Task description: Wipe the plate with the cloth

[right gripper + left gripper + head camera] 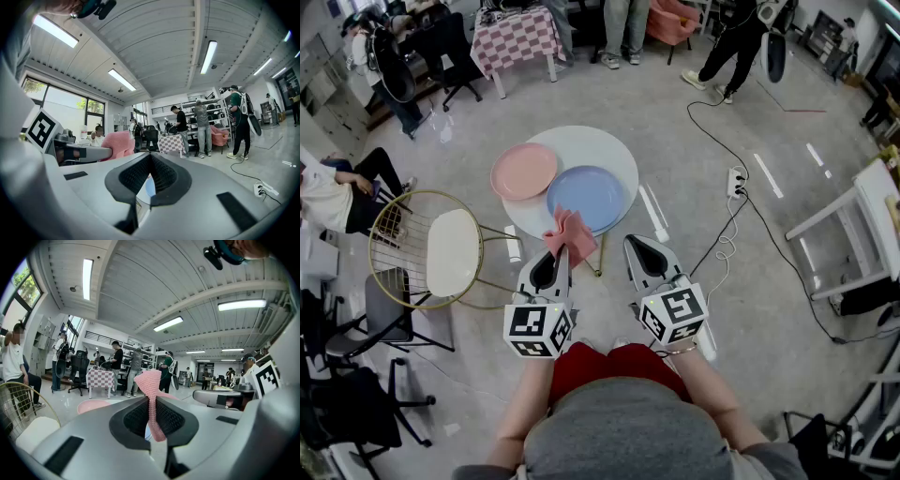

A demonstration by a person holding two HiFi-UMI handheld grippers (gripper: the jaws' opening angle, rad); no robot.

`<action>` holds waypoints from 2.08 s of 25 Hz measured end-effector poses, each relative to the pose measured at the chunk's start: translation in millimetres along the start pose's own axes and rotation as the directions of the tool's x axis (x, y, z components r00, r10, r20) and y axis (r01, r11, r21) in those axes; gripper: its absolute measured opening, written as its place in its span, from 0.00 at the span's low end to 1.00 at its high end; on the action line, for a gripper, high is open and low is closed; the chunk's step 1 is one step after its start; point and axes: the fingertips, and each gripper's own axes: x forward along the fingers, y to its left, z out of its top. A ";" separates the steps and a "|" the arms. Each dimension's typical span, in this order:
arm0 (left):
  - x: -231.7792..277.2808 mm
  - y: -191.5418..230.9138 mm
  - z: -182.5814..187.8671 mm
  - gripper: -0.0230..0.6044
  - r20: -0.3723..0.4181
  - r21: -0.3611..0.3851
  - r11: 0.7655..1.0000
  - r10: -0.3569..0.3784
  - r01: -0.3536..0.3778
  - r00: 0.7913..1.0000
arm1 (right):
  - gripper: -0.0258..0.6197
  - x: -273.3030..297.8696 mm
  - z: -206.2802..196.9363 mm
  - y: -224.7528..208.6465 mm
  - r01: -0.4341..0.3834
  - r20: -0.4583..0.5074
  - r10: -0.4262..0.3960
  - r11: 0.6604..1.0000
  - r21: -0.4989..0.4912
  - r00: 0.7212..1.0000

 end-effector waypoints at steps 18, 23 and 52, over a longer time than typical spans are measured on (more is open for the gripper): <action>-4.9 -14.3 -10.0 0.09 -0.013 0.016 1.000 0.024 -0.024 1.000 | 0.09 -19.1 -7.4 -14.1 -0.015 0.015 0.014 0.999 0.049 1.000; -5.1 -19.5 -8.5 0.09 -0.008 0.023 0.998 0.061 -0.060 0.998 | 0.09 -27.9 -6.8 -24.1 -0.038 0.026 0.037 0.997 0.059 0.999; 155.3 111.6 -7.7 0.09 -0.085 -0.015 1.000 0.011 -0.012 0.996 | 0.09 143.2 -21.5 -99.8 0.094 -0.057 -0.087 0.985 0.148 0.995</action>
